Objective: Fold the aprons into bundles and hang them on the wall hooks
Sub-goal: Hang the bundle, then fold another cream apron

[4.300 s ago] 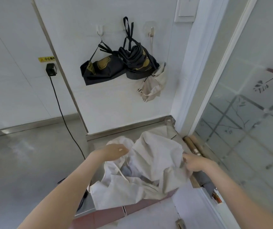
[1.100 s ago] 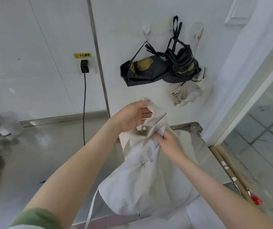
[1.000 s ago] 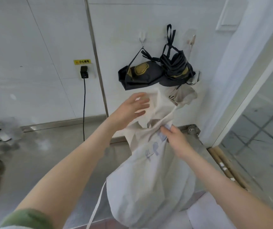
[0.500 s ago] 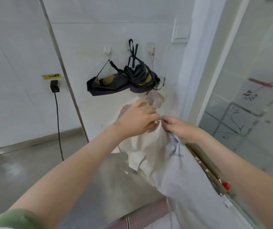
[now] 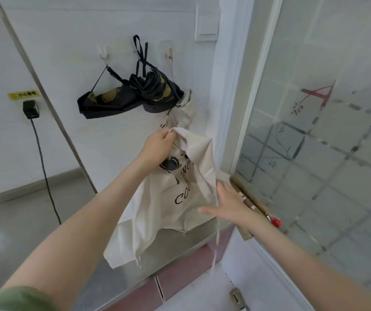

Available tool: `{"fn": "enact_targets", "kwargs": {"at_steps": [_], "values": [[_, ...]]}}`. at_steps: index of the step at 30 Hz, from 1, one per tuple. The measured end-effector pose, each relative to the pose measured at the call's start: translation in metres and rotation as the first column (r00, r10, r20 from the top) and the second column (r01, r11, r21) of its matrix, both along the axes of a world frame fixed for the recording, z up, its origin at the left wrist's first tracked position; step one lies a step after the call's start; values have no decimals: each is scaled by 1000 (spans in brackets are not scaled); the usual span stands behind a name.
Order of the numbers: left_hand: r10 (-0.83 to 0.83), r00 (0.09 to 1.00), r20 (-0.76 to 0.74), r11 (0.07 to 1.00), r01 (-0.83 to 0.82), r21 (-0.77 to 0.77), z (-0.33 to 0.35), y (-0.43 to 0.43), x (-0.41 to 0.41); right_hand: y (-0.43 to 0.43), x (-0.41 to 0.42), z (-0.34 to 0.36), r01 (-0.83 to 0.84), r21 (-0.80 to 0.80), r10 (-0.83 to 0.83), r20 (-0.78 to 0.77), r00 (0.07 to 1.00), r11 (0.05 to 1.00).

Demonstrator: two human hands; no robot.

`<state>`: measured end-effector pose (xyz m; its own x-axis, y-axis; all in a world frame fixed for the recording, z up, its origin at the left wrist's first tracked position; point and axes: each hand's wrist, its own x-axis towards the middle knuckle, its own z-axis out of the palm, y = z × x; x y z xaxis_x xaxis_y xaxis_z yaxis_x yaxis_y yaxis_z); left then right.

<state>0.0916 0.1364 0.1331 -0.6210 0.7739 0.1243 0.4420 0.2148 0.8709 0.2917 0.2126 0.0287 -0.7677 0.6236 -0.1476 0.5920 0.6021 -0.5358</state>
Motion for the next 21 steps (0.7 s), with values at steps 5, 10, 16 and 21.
{"fn": "enact_targets", "kwargs": {"at_steps": [5, 10, 16, 21], "values": [[63, 983, 174, 996, -72, 50, 17, -28, 23, 11, 1, -13, 170, -102, -196, -348, 917, 980], [164, 944, 285, 986, -163, -28, 22, -64, 37, 21, 21, 32, 165, -310, -323, -575, 752, 936], [211, 977, -36, 946, -214, -245, 13, -107, 59, 46, 33, 90, 46, -132, -126, -705, 698, 990], [185, 982, 32, 970, -177, -167, 24, -127, 71, 57, 39, 125, -79, 39, 85, -662, 745, 996]]}}
